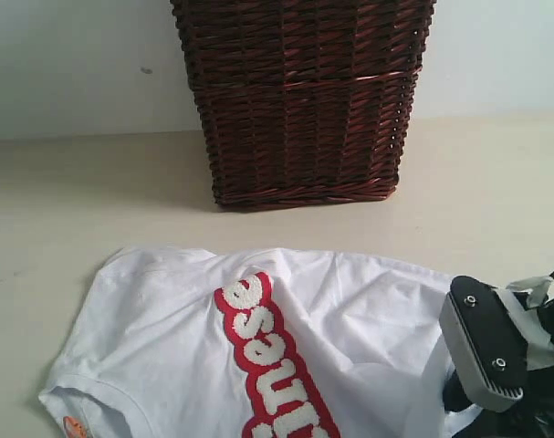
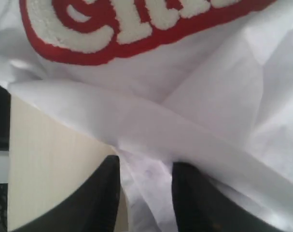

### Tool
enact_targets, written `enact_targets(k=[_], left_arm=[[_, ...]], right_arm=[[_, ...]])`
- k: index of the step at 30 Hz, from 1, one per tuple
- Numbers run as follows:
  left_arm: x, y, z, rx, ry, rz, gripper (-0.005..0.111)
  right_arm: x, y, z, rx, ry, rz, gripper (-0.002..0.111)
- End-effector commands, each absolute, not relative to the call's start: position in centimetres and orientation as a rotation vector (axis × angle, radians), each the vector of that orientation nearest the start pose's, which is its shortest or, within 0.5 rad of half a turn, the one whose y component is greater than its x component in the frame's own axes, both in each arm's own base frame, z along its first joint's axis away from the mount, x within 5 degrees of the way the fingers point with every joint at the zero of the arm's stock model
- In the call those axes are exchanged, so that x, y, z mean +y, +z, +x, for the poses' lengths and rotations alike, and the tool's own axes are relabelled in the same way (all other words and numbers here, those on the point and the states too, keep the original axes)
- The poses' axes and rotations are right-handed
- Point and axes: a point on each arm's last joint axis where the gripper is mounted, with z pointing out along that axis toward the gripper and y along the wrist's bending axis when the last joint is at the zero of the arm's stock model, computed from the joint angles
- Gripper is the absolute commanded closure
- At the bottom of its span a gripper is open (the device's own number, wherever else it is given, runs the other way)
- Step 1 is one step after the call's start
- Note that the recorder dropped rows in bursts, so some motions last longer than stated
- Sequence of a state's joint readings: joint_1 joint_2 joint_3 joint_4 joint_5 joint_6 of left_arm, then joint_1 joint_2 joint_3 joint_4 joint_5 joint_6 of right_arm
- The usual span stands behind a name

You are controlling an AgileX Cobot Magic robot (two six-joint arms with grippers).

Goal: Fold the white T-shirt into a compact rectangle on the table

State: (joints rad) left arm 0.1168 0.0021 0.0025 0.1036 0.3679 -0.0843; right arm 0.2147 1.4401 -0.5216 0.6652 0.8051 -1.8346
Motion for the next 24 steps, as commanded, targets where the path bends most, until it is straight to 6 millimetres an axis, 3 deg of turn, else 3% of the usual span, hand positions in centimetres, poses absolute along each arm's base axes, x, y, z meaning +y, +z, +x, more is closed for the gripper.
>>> enact_targets(k=[1, 5, 8, 13, 17, 21, 24], left_arm=[[1.0, 18.1, 5.2, 1.841, 0.123, -0.126, 0.107], [1.0, 18.1, 5.2, 1.841, 0.123, -0.126, 0.107], [1.0, 18.1, 5.2, 1.841, 0.123, -0.126, 0.107], [1.0, 18.1, 5.2, 1.841, 0.123, -0.126, 0.107], [1.0, 18.1, 5.2, 1.841, 0.123, -0.126, 0.107], [1.0, 18.1, 5.2, 1.841, 0.123, -0.126, 0.107], [1.0, 18.1, 5.2, 1.841, 0.123, -0.126, 0.107]], right_arm=[[7.9, 13.8, 17.9, 2.023, 0.502, -1.957, 0.073], [7.4, 12.7, 18.7, 1.993, 0.321, -1.982, 0.080], [7.3, 12.7, 18.8, 1.981, 0.301, -1.987, 0.108], [7.6, 13.3, 17.5, 1.939, 0.465, -2.070, 0.108], [7.1, 14.7, 15.2, 1.810, 0.624, -2.298, 0.108], [7.3, 17.0, 13.4, 1.722, 0.934, -2.376, 0.108], [7.3, 17.2, 13.5, 1.740, 0.920, -2.369, 0.108]])
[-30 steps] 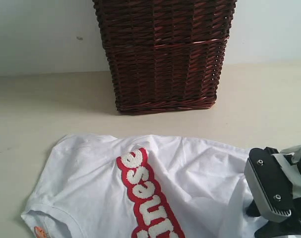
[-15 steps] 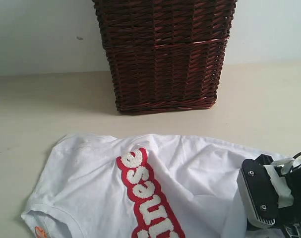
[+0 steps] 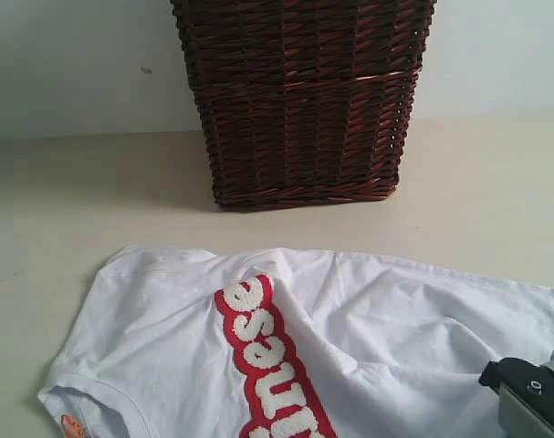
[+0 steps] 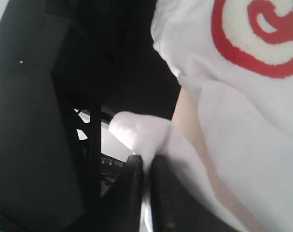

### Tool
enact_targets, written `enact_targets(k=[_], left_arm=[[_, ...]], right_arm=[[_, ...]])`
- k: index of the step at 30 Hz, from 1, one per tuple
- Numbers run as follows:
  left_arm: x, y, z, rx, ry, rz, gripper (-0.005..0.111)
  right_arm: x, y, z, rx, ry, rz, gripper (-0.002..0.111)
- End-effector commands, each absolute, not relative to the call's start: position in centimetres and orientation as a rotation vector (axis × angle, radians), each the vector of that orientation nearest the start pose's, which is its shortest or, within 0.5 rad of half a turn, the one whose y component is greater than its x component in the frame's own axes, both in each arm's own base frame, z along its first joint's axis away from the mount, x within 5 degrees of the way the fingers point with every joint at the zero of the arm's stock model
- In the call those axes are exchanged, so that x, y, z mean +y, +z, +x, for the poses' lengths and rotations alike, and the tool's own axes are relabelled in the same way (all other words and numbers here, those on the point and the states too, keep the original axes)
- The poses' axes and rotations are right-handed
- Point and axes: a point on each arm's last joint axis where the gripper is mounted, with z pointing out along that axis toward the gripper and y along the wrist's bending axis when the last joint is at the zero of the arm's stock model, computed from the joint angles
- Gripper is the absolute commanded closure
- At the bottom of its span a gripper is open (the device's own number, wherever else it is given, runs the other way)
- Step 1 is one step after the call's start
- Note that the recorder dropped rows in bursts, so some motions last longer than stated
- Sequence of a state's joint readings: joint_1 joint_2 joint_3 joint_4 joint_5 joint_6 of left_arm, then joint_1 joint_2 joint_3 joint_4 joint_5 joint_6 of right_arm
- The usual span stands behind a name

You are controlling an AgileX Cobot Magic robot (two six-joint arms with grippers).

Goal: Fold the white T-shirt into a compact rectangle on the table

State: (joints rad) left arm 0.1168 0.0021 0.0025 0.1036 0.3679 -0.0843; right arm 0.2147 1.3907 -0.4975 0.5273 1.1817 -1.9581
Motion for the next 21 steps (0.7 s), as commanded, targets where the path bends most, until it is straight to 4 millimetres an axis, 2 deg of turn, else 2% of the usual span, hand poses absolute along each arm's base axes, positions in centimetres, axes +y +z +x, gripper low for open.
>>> enact_targets(k=[1, 4, 7, 8, 11, 14, 16, 18, 21], left_arm=[[1.0, 18.1, 5.2, 1.841, 0.123, -0.126, 0.107], [1.0, 18.1, 5.2, 1.841, 0.123, -0.126, 0.107], [1.0, 18.1, 5.2, 1.841, 0.123, -0.126, 0.107], [1.0, 18.1, 5.2, 1.841, 0.123, -0.126, 0.107], [1.0, 18.1, 5.2, 1.841, 0.123, -0.126, 0.107], [1.0, 18.1, 5.2, 1.841, 0.123, -0.126, 0.107], [1.0, 18.1, 5.2, 1.841, 0.123, -0.126, 0.107], [1.0, 18.1, 5.2, 1.841, 0.123, -0.126, 0.107], [1.0, 18.1, 5.2, 1.841, 0.123, -0.126, 0.107]], right_arm=[[7.3, 17.2, 13.5, 1.740, 0.920, -2.369, 0.108], [7.6, 17.2, 13.5, 1.779, 0.949, -2.311, 0.103], [8.1, 17.6, 13.5, 1.835, 0.984, -2.193, 0.082], [8.3, 18.0, 13.3, 1.814, 0.982, -2.153, 0.070], [8.7, 19.2, 12.4, 1.675, 0.935, -2.112, 0.051], [8.7, 20.6, 11.4, 1.523, 0.833, -2.113, 0.049], [8.9, 21.4, 11.2, 1.517, 0.818, -2.045, 0.049], [9.0, 21.4, 12.2, 1.658, 0.729, -1.901, 0.052], [8.4, 20.8, 15.2, 1.922, 0.459, -1.582, 0.064]])
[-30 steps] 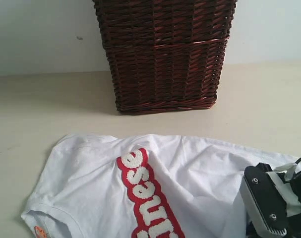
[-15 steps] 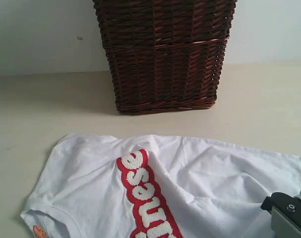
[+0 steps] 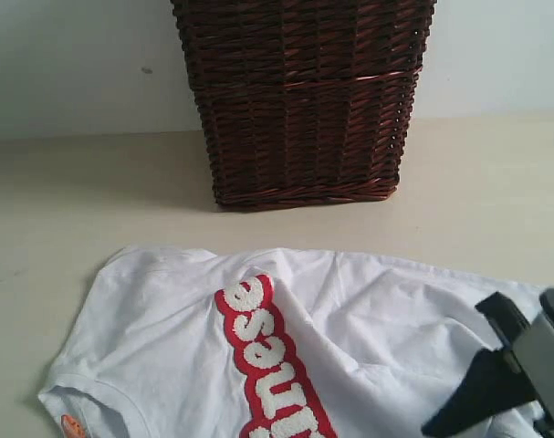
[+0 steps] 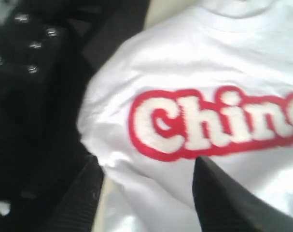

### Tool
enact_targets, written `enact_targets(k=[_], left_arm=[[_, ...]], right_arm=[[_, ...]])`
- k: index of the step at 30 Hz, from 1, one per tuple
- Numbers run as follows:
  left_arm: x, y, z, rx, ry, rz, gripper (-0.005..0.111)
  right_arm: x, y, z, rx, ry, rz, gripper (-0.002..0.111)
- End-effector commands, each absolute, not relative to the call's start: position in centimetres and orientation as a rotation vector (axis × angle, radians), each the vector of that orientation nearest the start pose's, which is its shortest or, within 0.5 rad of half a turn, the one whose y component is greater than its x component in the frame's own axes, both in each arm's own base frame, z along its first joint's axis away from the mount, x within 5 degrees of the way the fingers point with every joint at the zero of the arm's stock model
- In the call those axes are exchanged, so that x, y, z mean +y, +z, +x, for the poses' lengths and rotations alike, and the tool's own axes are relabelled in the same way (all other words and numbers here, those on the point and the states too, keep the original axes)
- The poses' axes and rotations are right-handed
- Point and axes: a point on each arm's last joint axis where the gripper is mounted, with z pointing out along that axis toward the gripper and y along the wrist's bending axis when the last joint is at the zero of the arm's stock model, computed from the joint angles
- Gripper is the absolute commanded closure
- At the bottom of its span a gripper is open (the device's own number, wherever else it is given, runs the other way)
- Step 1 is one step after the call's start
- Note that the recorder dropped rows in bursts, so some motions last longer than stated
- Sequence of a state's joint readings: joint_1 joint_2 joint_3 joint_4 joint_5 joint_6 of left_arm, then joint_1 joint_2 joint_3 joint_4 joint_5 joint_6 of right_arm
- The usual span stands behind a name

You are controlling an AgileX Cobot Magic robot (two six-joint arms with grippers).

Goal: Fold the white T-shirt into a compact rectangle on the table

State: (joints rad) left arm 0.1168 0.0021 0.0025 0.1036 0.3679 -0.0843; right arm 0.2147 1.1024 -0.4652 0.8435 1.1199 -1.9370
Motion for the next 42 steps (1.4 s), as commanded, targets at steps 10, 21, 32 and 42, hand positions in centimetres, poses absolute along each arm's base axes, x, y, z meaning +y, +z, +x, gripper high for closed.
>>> enact_targets(k=[10, 21, 32, 42], left_arm=[[1.0, 18.1, 5.2, 1.841, 0.123, -0.126, 0.107], [1.0, 18.1, 5.2, 1.841, 0.123, -0.126, 0.107], [1.0, 18.1, 5.2, 1.841, 0.123, -0.126, 0.107], [1.0, 18.1, 5.2, 1.841, 0.123, -0.126, 0.107]], right_arm=[[4.6, 16.3, 23.7, 2.241, -0.151, -1.065, 0.108], [2.6, 9.8, 26.2, 2.506, -0.067, -1.095, 0.108], [2.2, 6.9, 34.5, 2.420, -0.246, -1.107, 0.108], [2.4, 10.1, 38.1, 2.340, -0.251, -0.924, 0.108]])
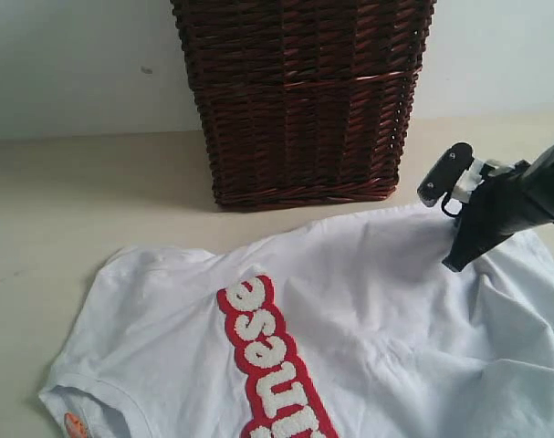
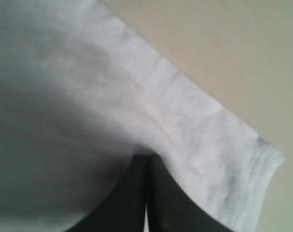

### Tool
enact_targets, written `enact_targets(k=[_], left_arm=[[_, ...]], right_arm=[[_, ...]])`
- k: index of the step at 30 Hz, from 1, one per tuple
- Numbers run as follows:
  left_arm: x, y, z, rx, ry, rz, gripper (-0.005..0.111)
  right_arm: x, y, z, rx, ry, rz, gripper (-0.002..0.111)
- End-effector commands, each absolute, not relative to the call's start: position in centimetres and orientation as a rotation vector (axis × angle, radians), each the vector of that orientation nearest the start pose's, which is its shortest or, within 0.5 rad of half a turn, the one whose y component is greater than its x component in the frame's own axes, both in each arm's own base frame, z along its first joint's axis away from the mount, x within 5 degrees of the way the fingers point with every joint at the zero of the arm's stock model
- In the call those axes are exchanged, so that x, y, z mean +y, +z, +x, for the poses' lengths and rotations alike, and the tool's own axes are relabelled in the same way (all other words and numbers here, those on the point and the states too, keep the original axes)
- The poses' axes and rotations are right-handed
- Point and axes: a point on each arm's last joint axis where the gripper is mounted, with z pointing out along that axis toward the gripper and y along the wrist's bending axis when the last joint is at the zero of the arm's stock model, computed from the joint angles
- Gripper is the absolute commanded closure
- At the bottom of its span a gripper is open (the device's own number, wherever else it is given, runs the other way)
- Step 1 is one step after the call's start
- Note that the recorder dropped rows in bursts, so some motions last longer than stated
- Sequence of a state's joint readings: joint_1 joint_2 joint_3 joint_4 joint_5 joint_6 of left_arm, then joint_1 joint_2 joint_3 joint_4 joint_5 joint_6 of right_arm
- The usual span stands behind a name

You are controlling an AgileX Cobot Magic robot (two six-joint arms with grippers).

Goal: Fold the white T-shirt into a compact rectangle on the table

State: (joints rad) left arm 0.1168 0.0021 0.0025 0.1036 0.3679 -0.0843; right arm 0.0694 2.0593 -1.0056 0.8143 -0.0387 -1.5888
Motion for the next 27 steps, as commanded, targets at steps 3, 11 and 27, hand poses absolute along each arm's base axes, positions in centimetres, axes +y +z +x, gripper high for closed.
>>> enact_targets(k=[3, 11, 27], left_arm=[[1.0, 18.1, 5.2, 1.841, 0.123, -0.126, 0.107], [1.0, 18.1, 5.2, 1.841, 0.123, -0.126, 0.107], [1.0, 18.1, 5.2, 1.841, 0.123, -0.126, 0.107]], right_arm=[[2.5, 13.2, 37.6, 2.332, -0.138, -0.836, 0.108], [3.2, 21.7, 31.9, 2.326, 0.215, -1.088, 0.108], [-4.3, 10.6, 25.2, 2.565, -0.243, -1.100, 0.108]])
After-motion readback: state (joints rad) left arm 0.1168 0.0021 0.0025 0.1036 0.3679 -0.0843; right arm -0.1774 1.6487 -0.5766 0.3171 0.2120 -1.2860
